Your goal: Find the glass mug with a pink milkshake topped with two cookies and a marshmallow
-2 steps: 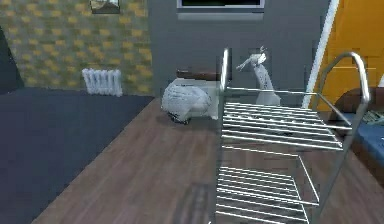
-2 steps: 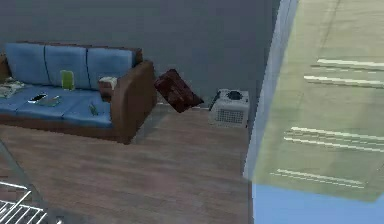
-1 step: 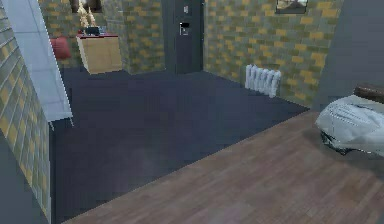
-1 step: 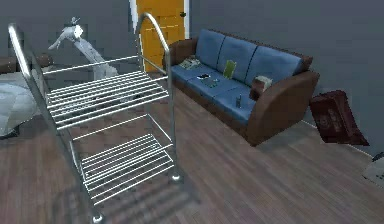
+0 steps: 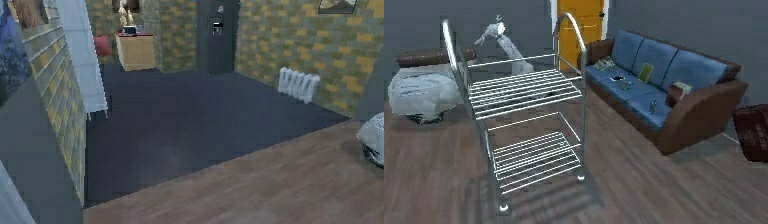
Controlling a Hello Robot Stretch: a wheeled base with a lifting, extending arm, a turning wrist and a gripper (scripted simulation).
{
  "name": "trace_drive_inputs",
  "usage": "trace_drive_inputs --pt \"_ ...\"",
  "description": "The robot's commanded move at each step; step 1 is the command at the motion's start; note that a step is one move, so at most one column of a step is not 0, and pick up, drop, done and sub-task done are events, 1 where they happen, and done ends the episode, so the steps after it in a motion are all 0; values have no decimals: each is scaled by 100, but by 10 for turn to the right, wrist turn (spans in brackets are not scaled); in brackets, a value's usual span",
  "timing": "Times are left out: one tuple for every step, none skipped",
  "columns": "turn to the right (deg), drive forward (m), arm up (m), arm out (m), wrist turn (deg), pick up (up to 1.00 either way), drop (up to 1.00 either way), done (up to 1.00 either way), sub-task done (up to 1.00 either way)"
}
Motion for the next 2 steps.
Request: trace_drive_inputs --pt "0 50 0 0 0 0 0 0 0" --pt "-120 0 0 0 0 0 0 0 0"
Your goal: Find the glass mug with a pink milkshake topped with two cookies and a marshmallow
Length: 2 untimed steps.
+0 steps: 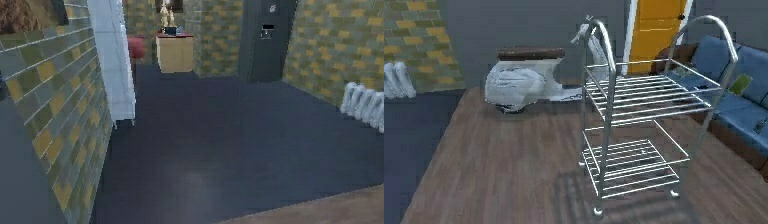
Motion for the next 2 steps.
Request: trace_drive_inputs --pt "0 100 0 0 0 0 0 0 0" --pt "-30 0 0 0 0 0 0 0 0"
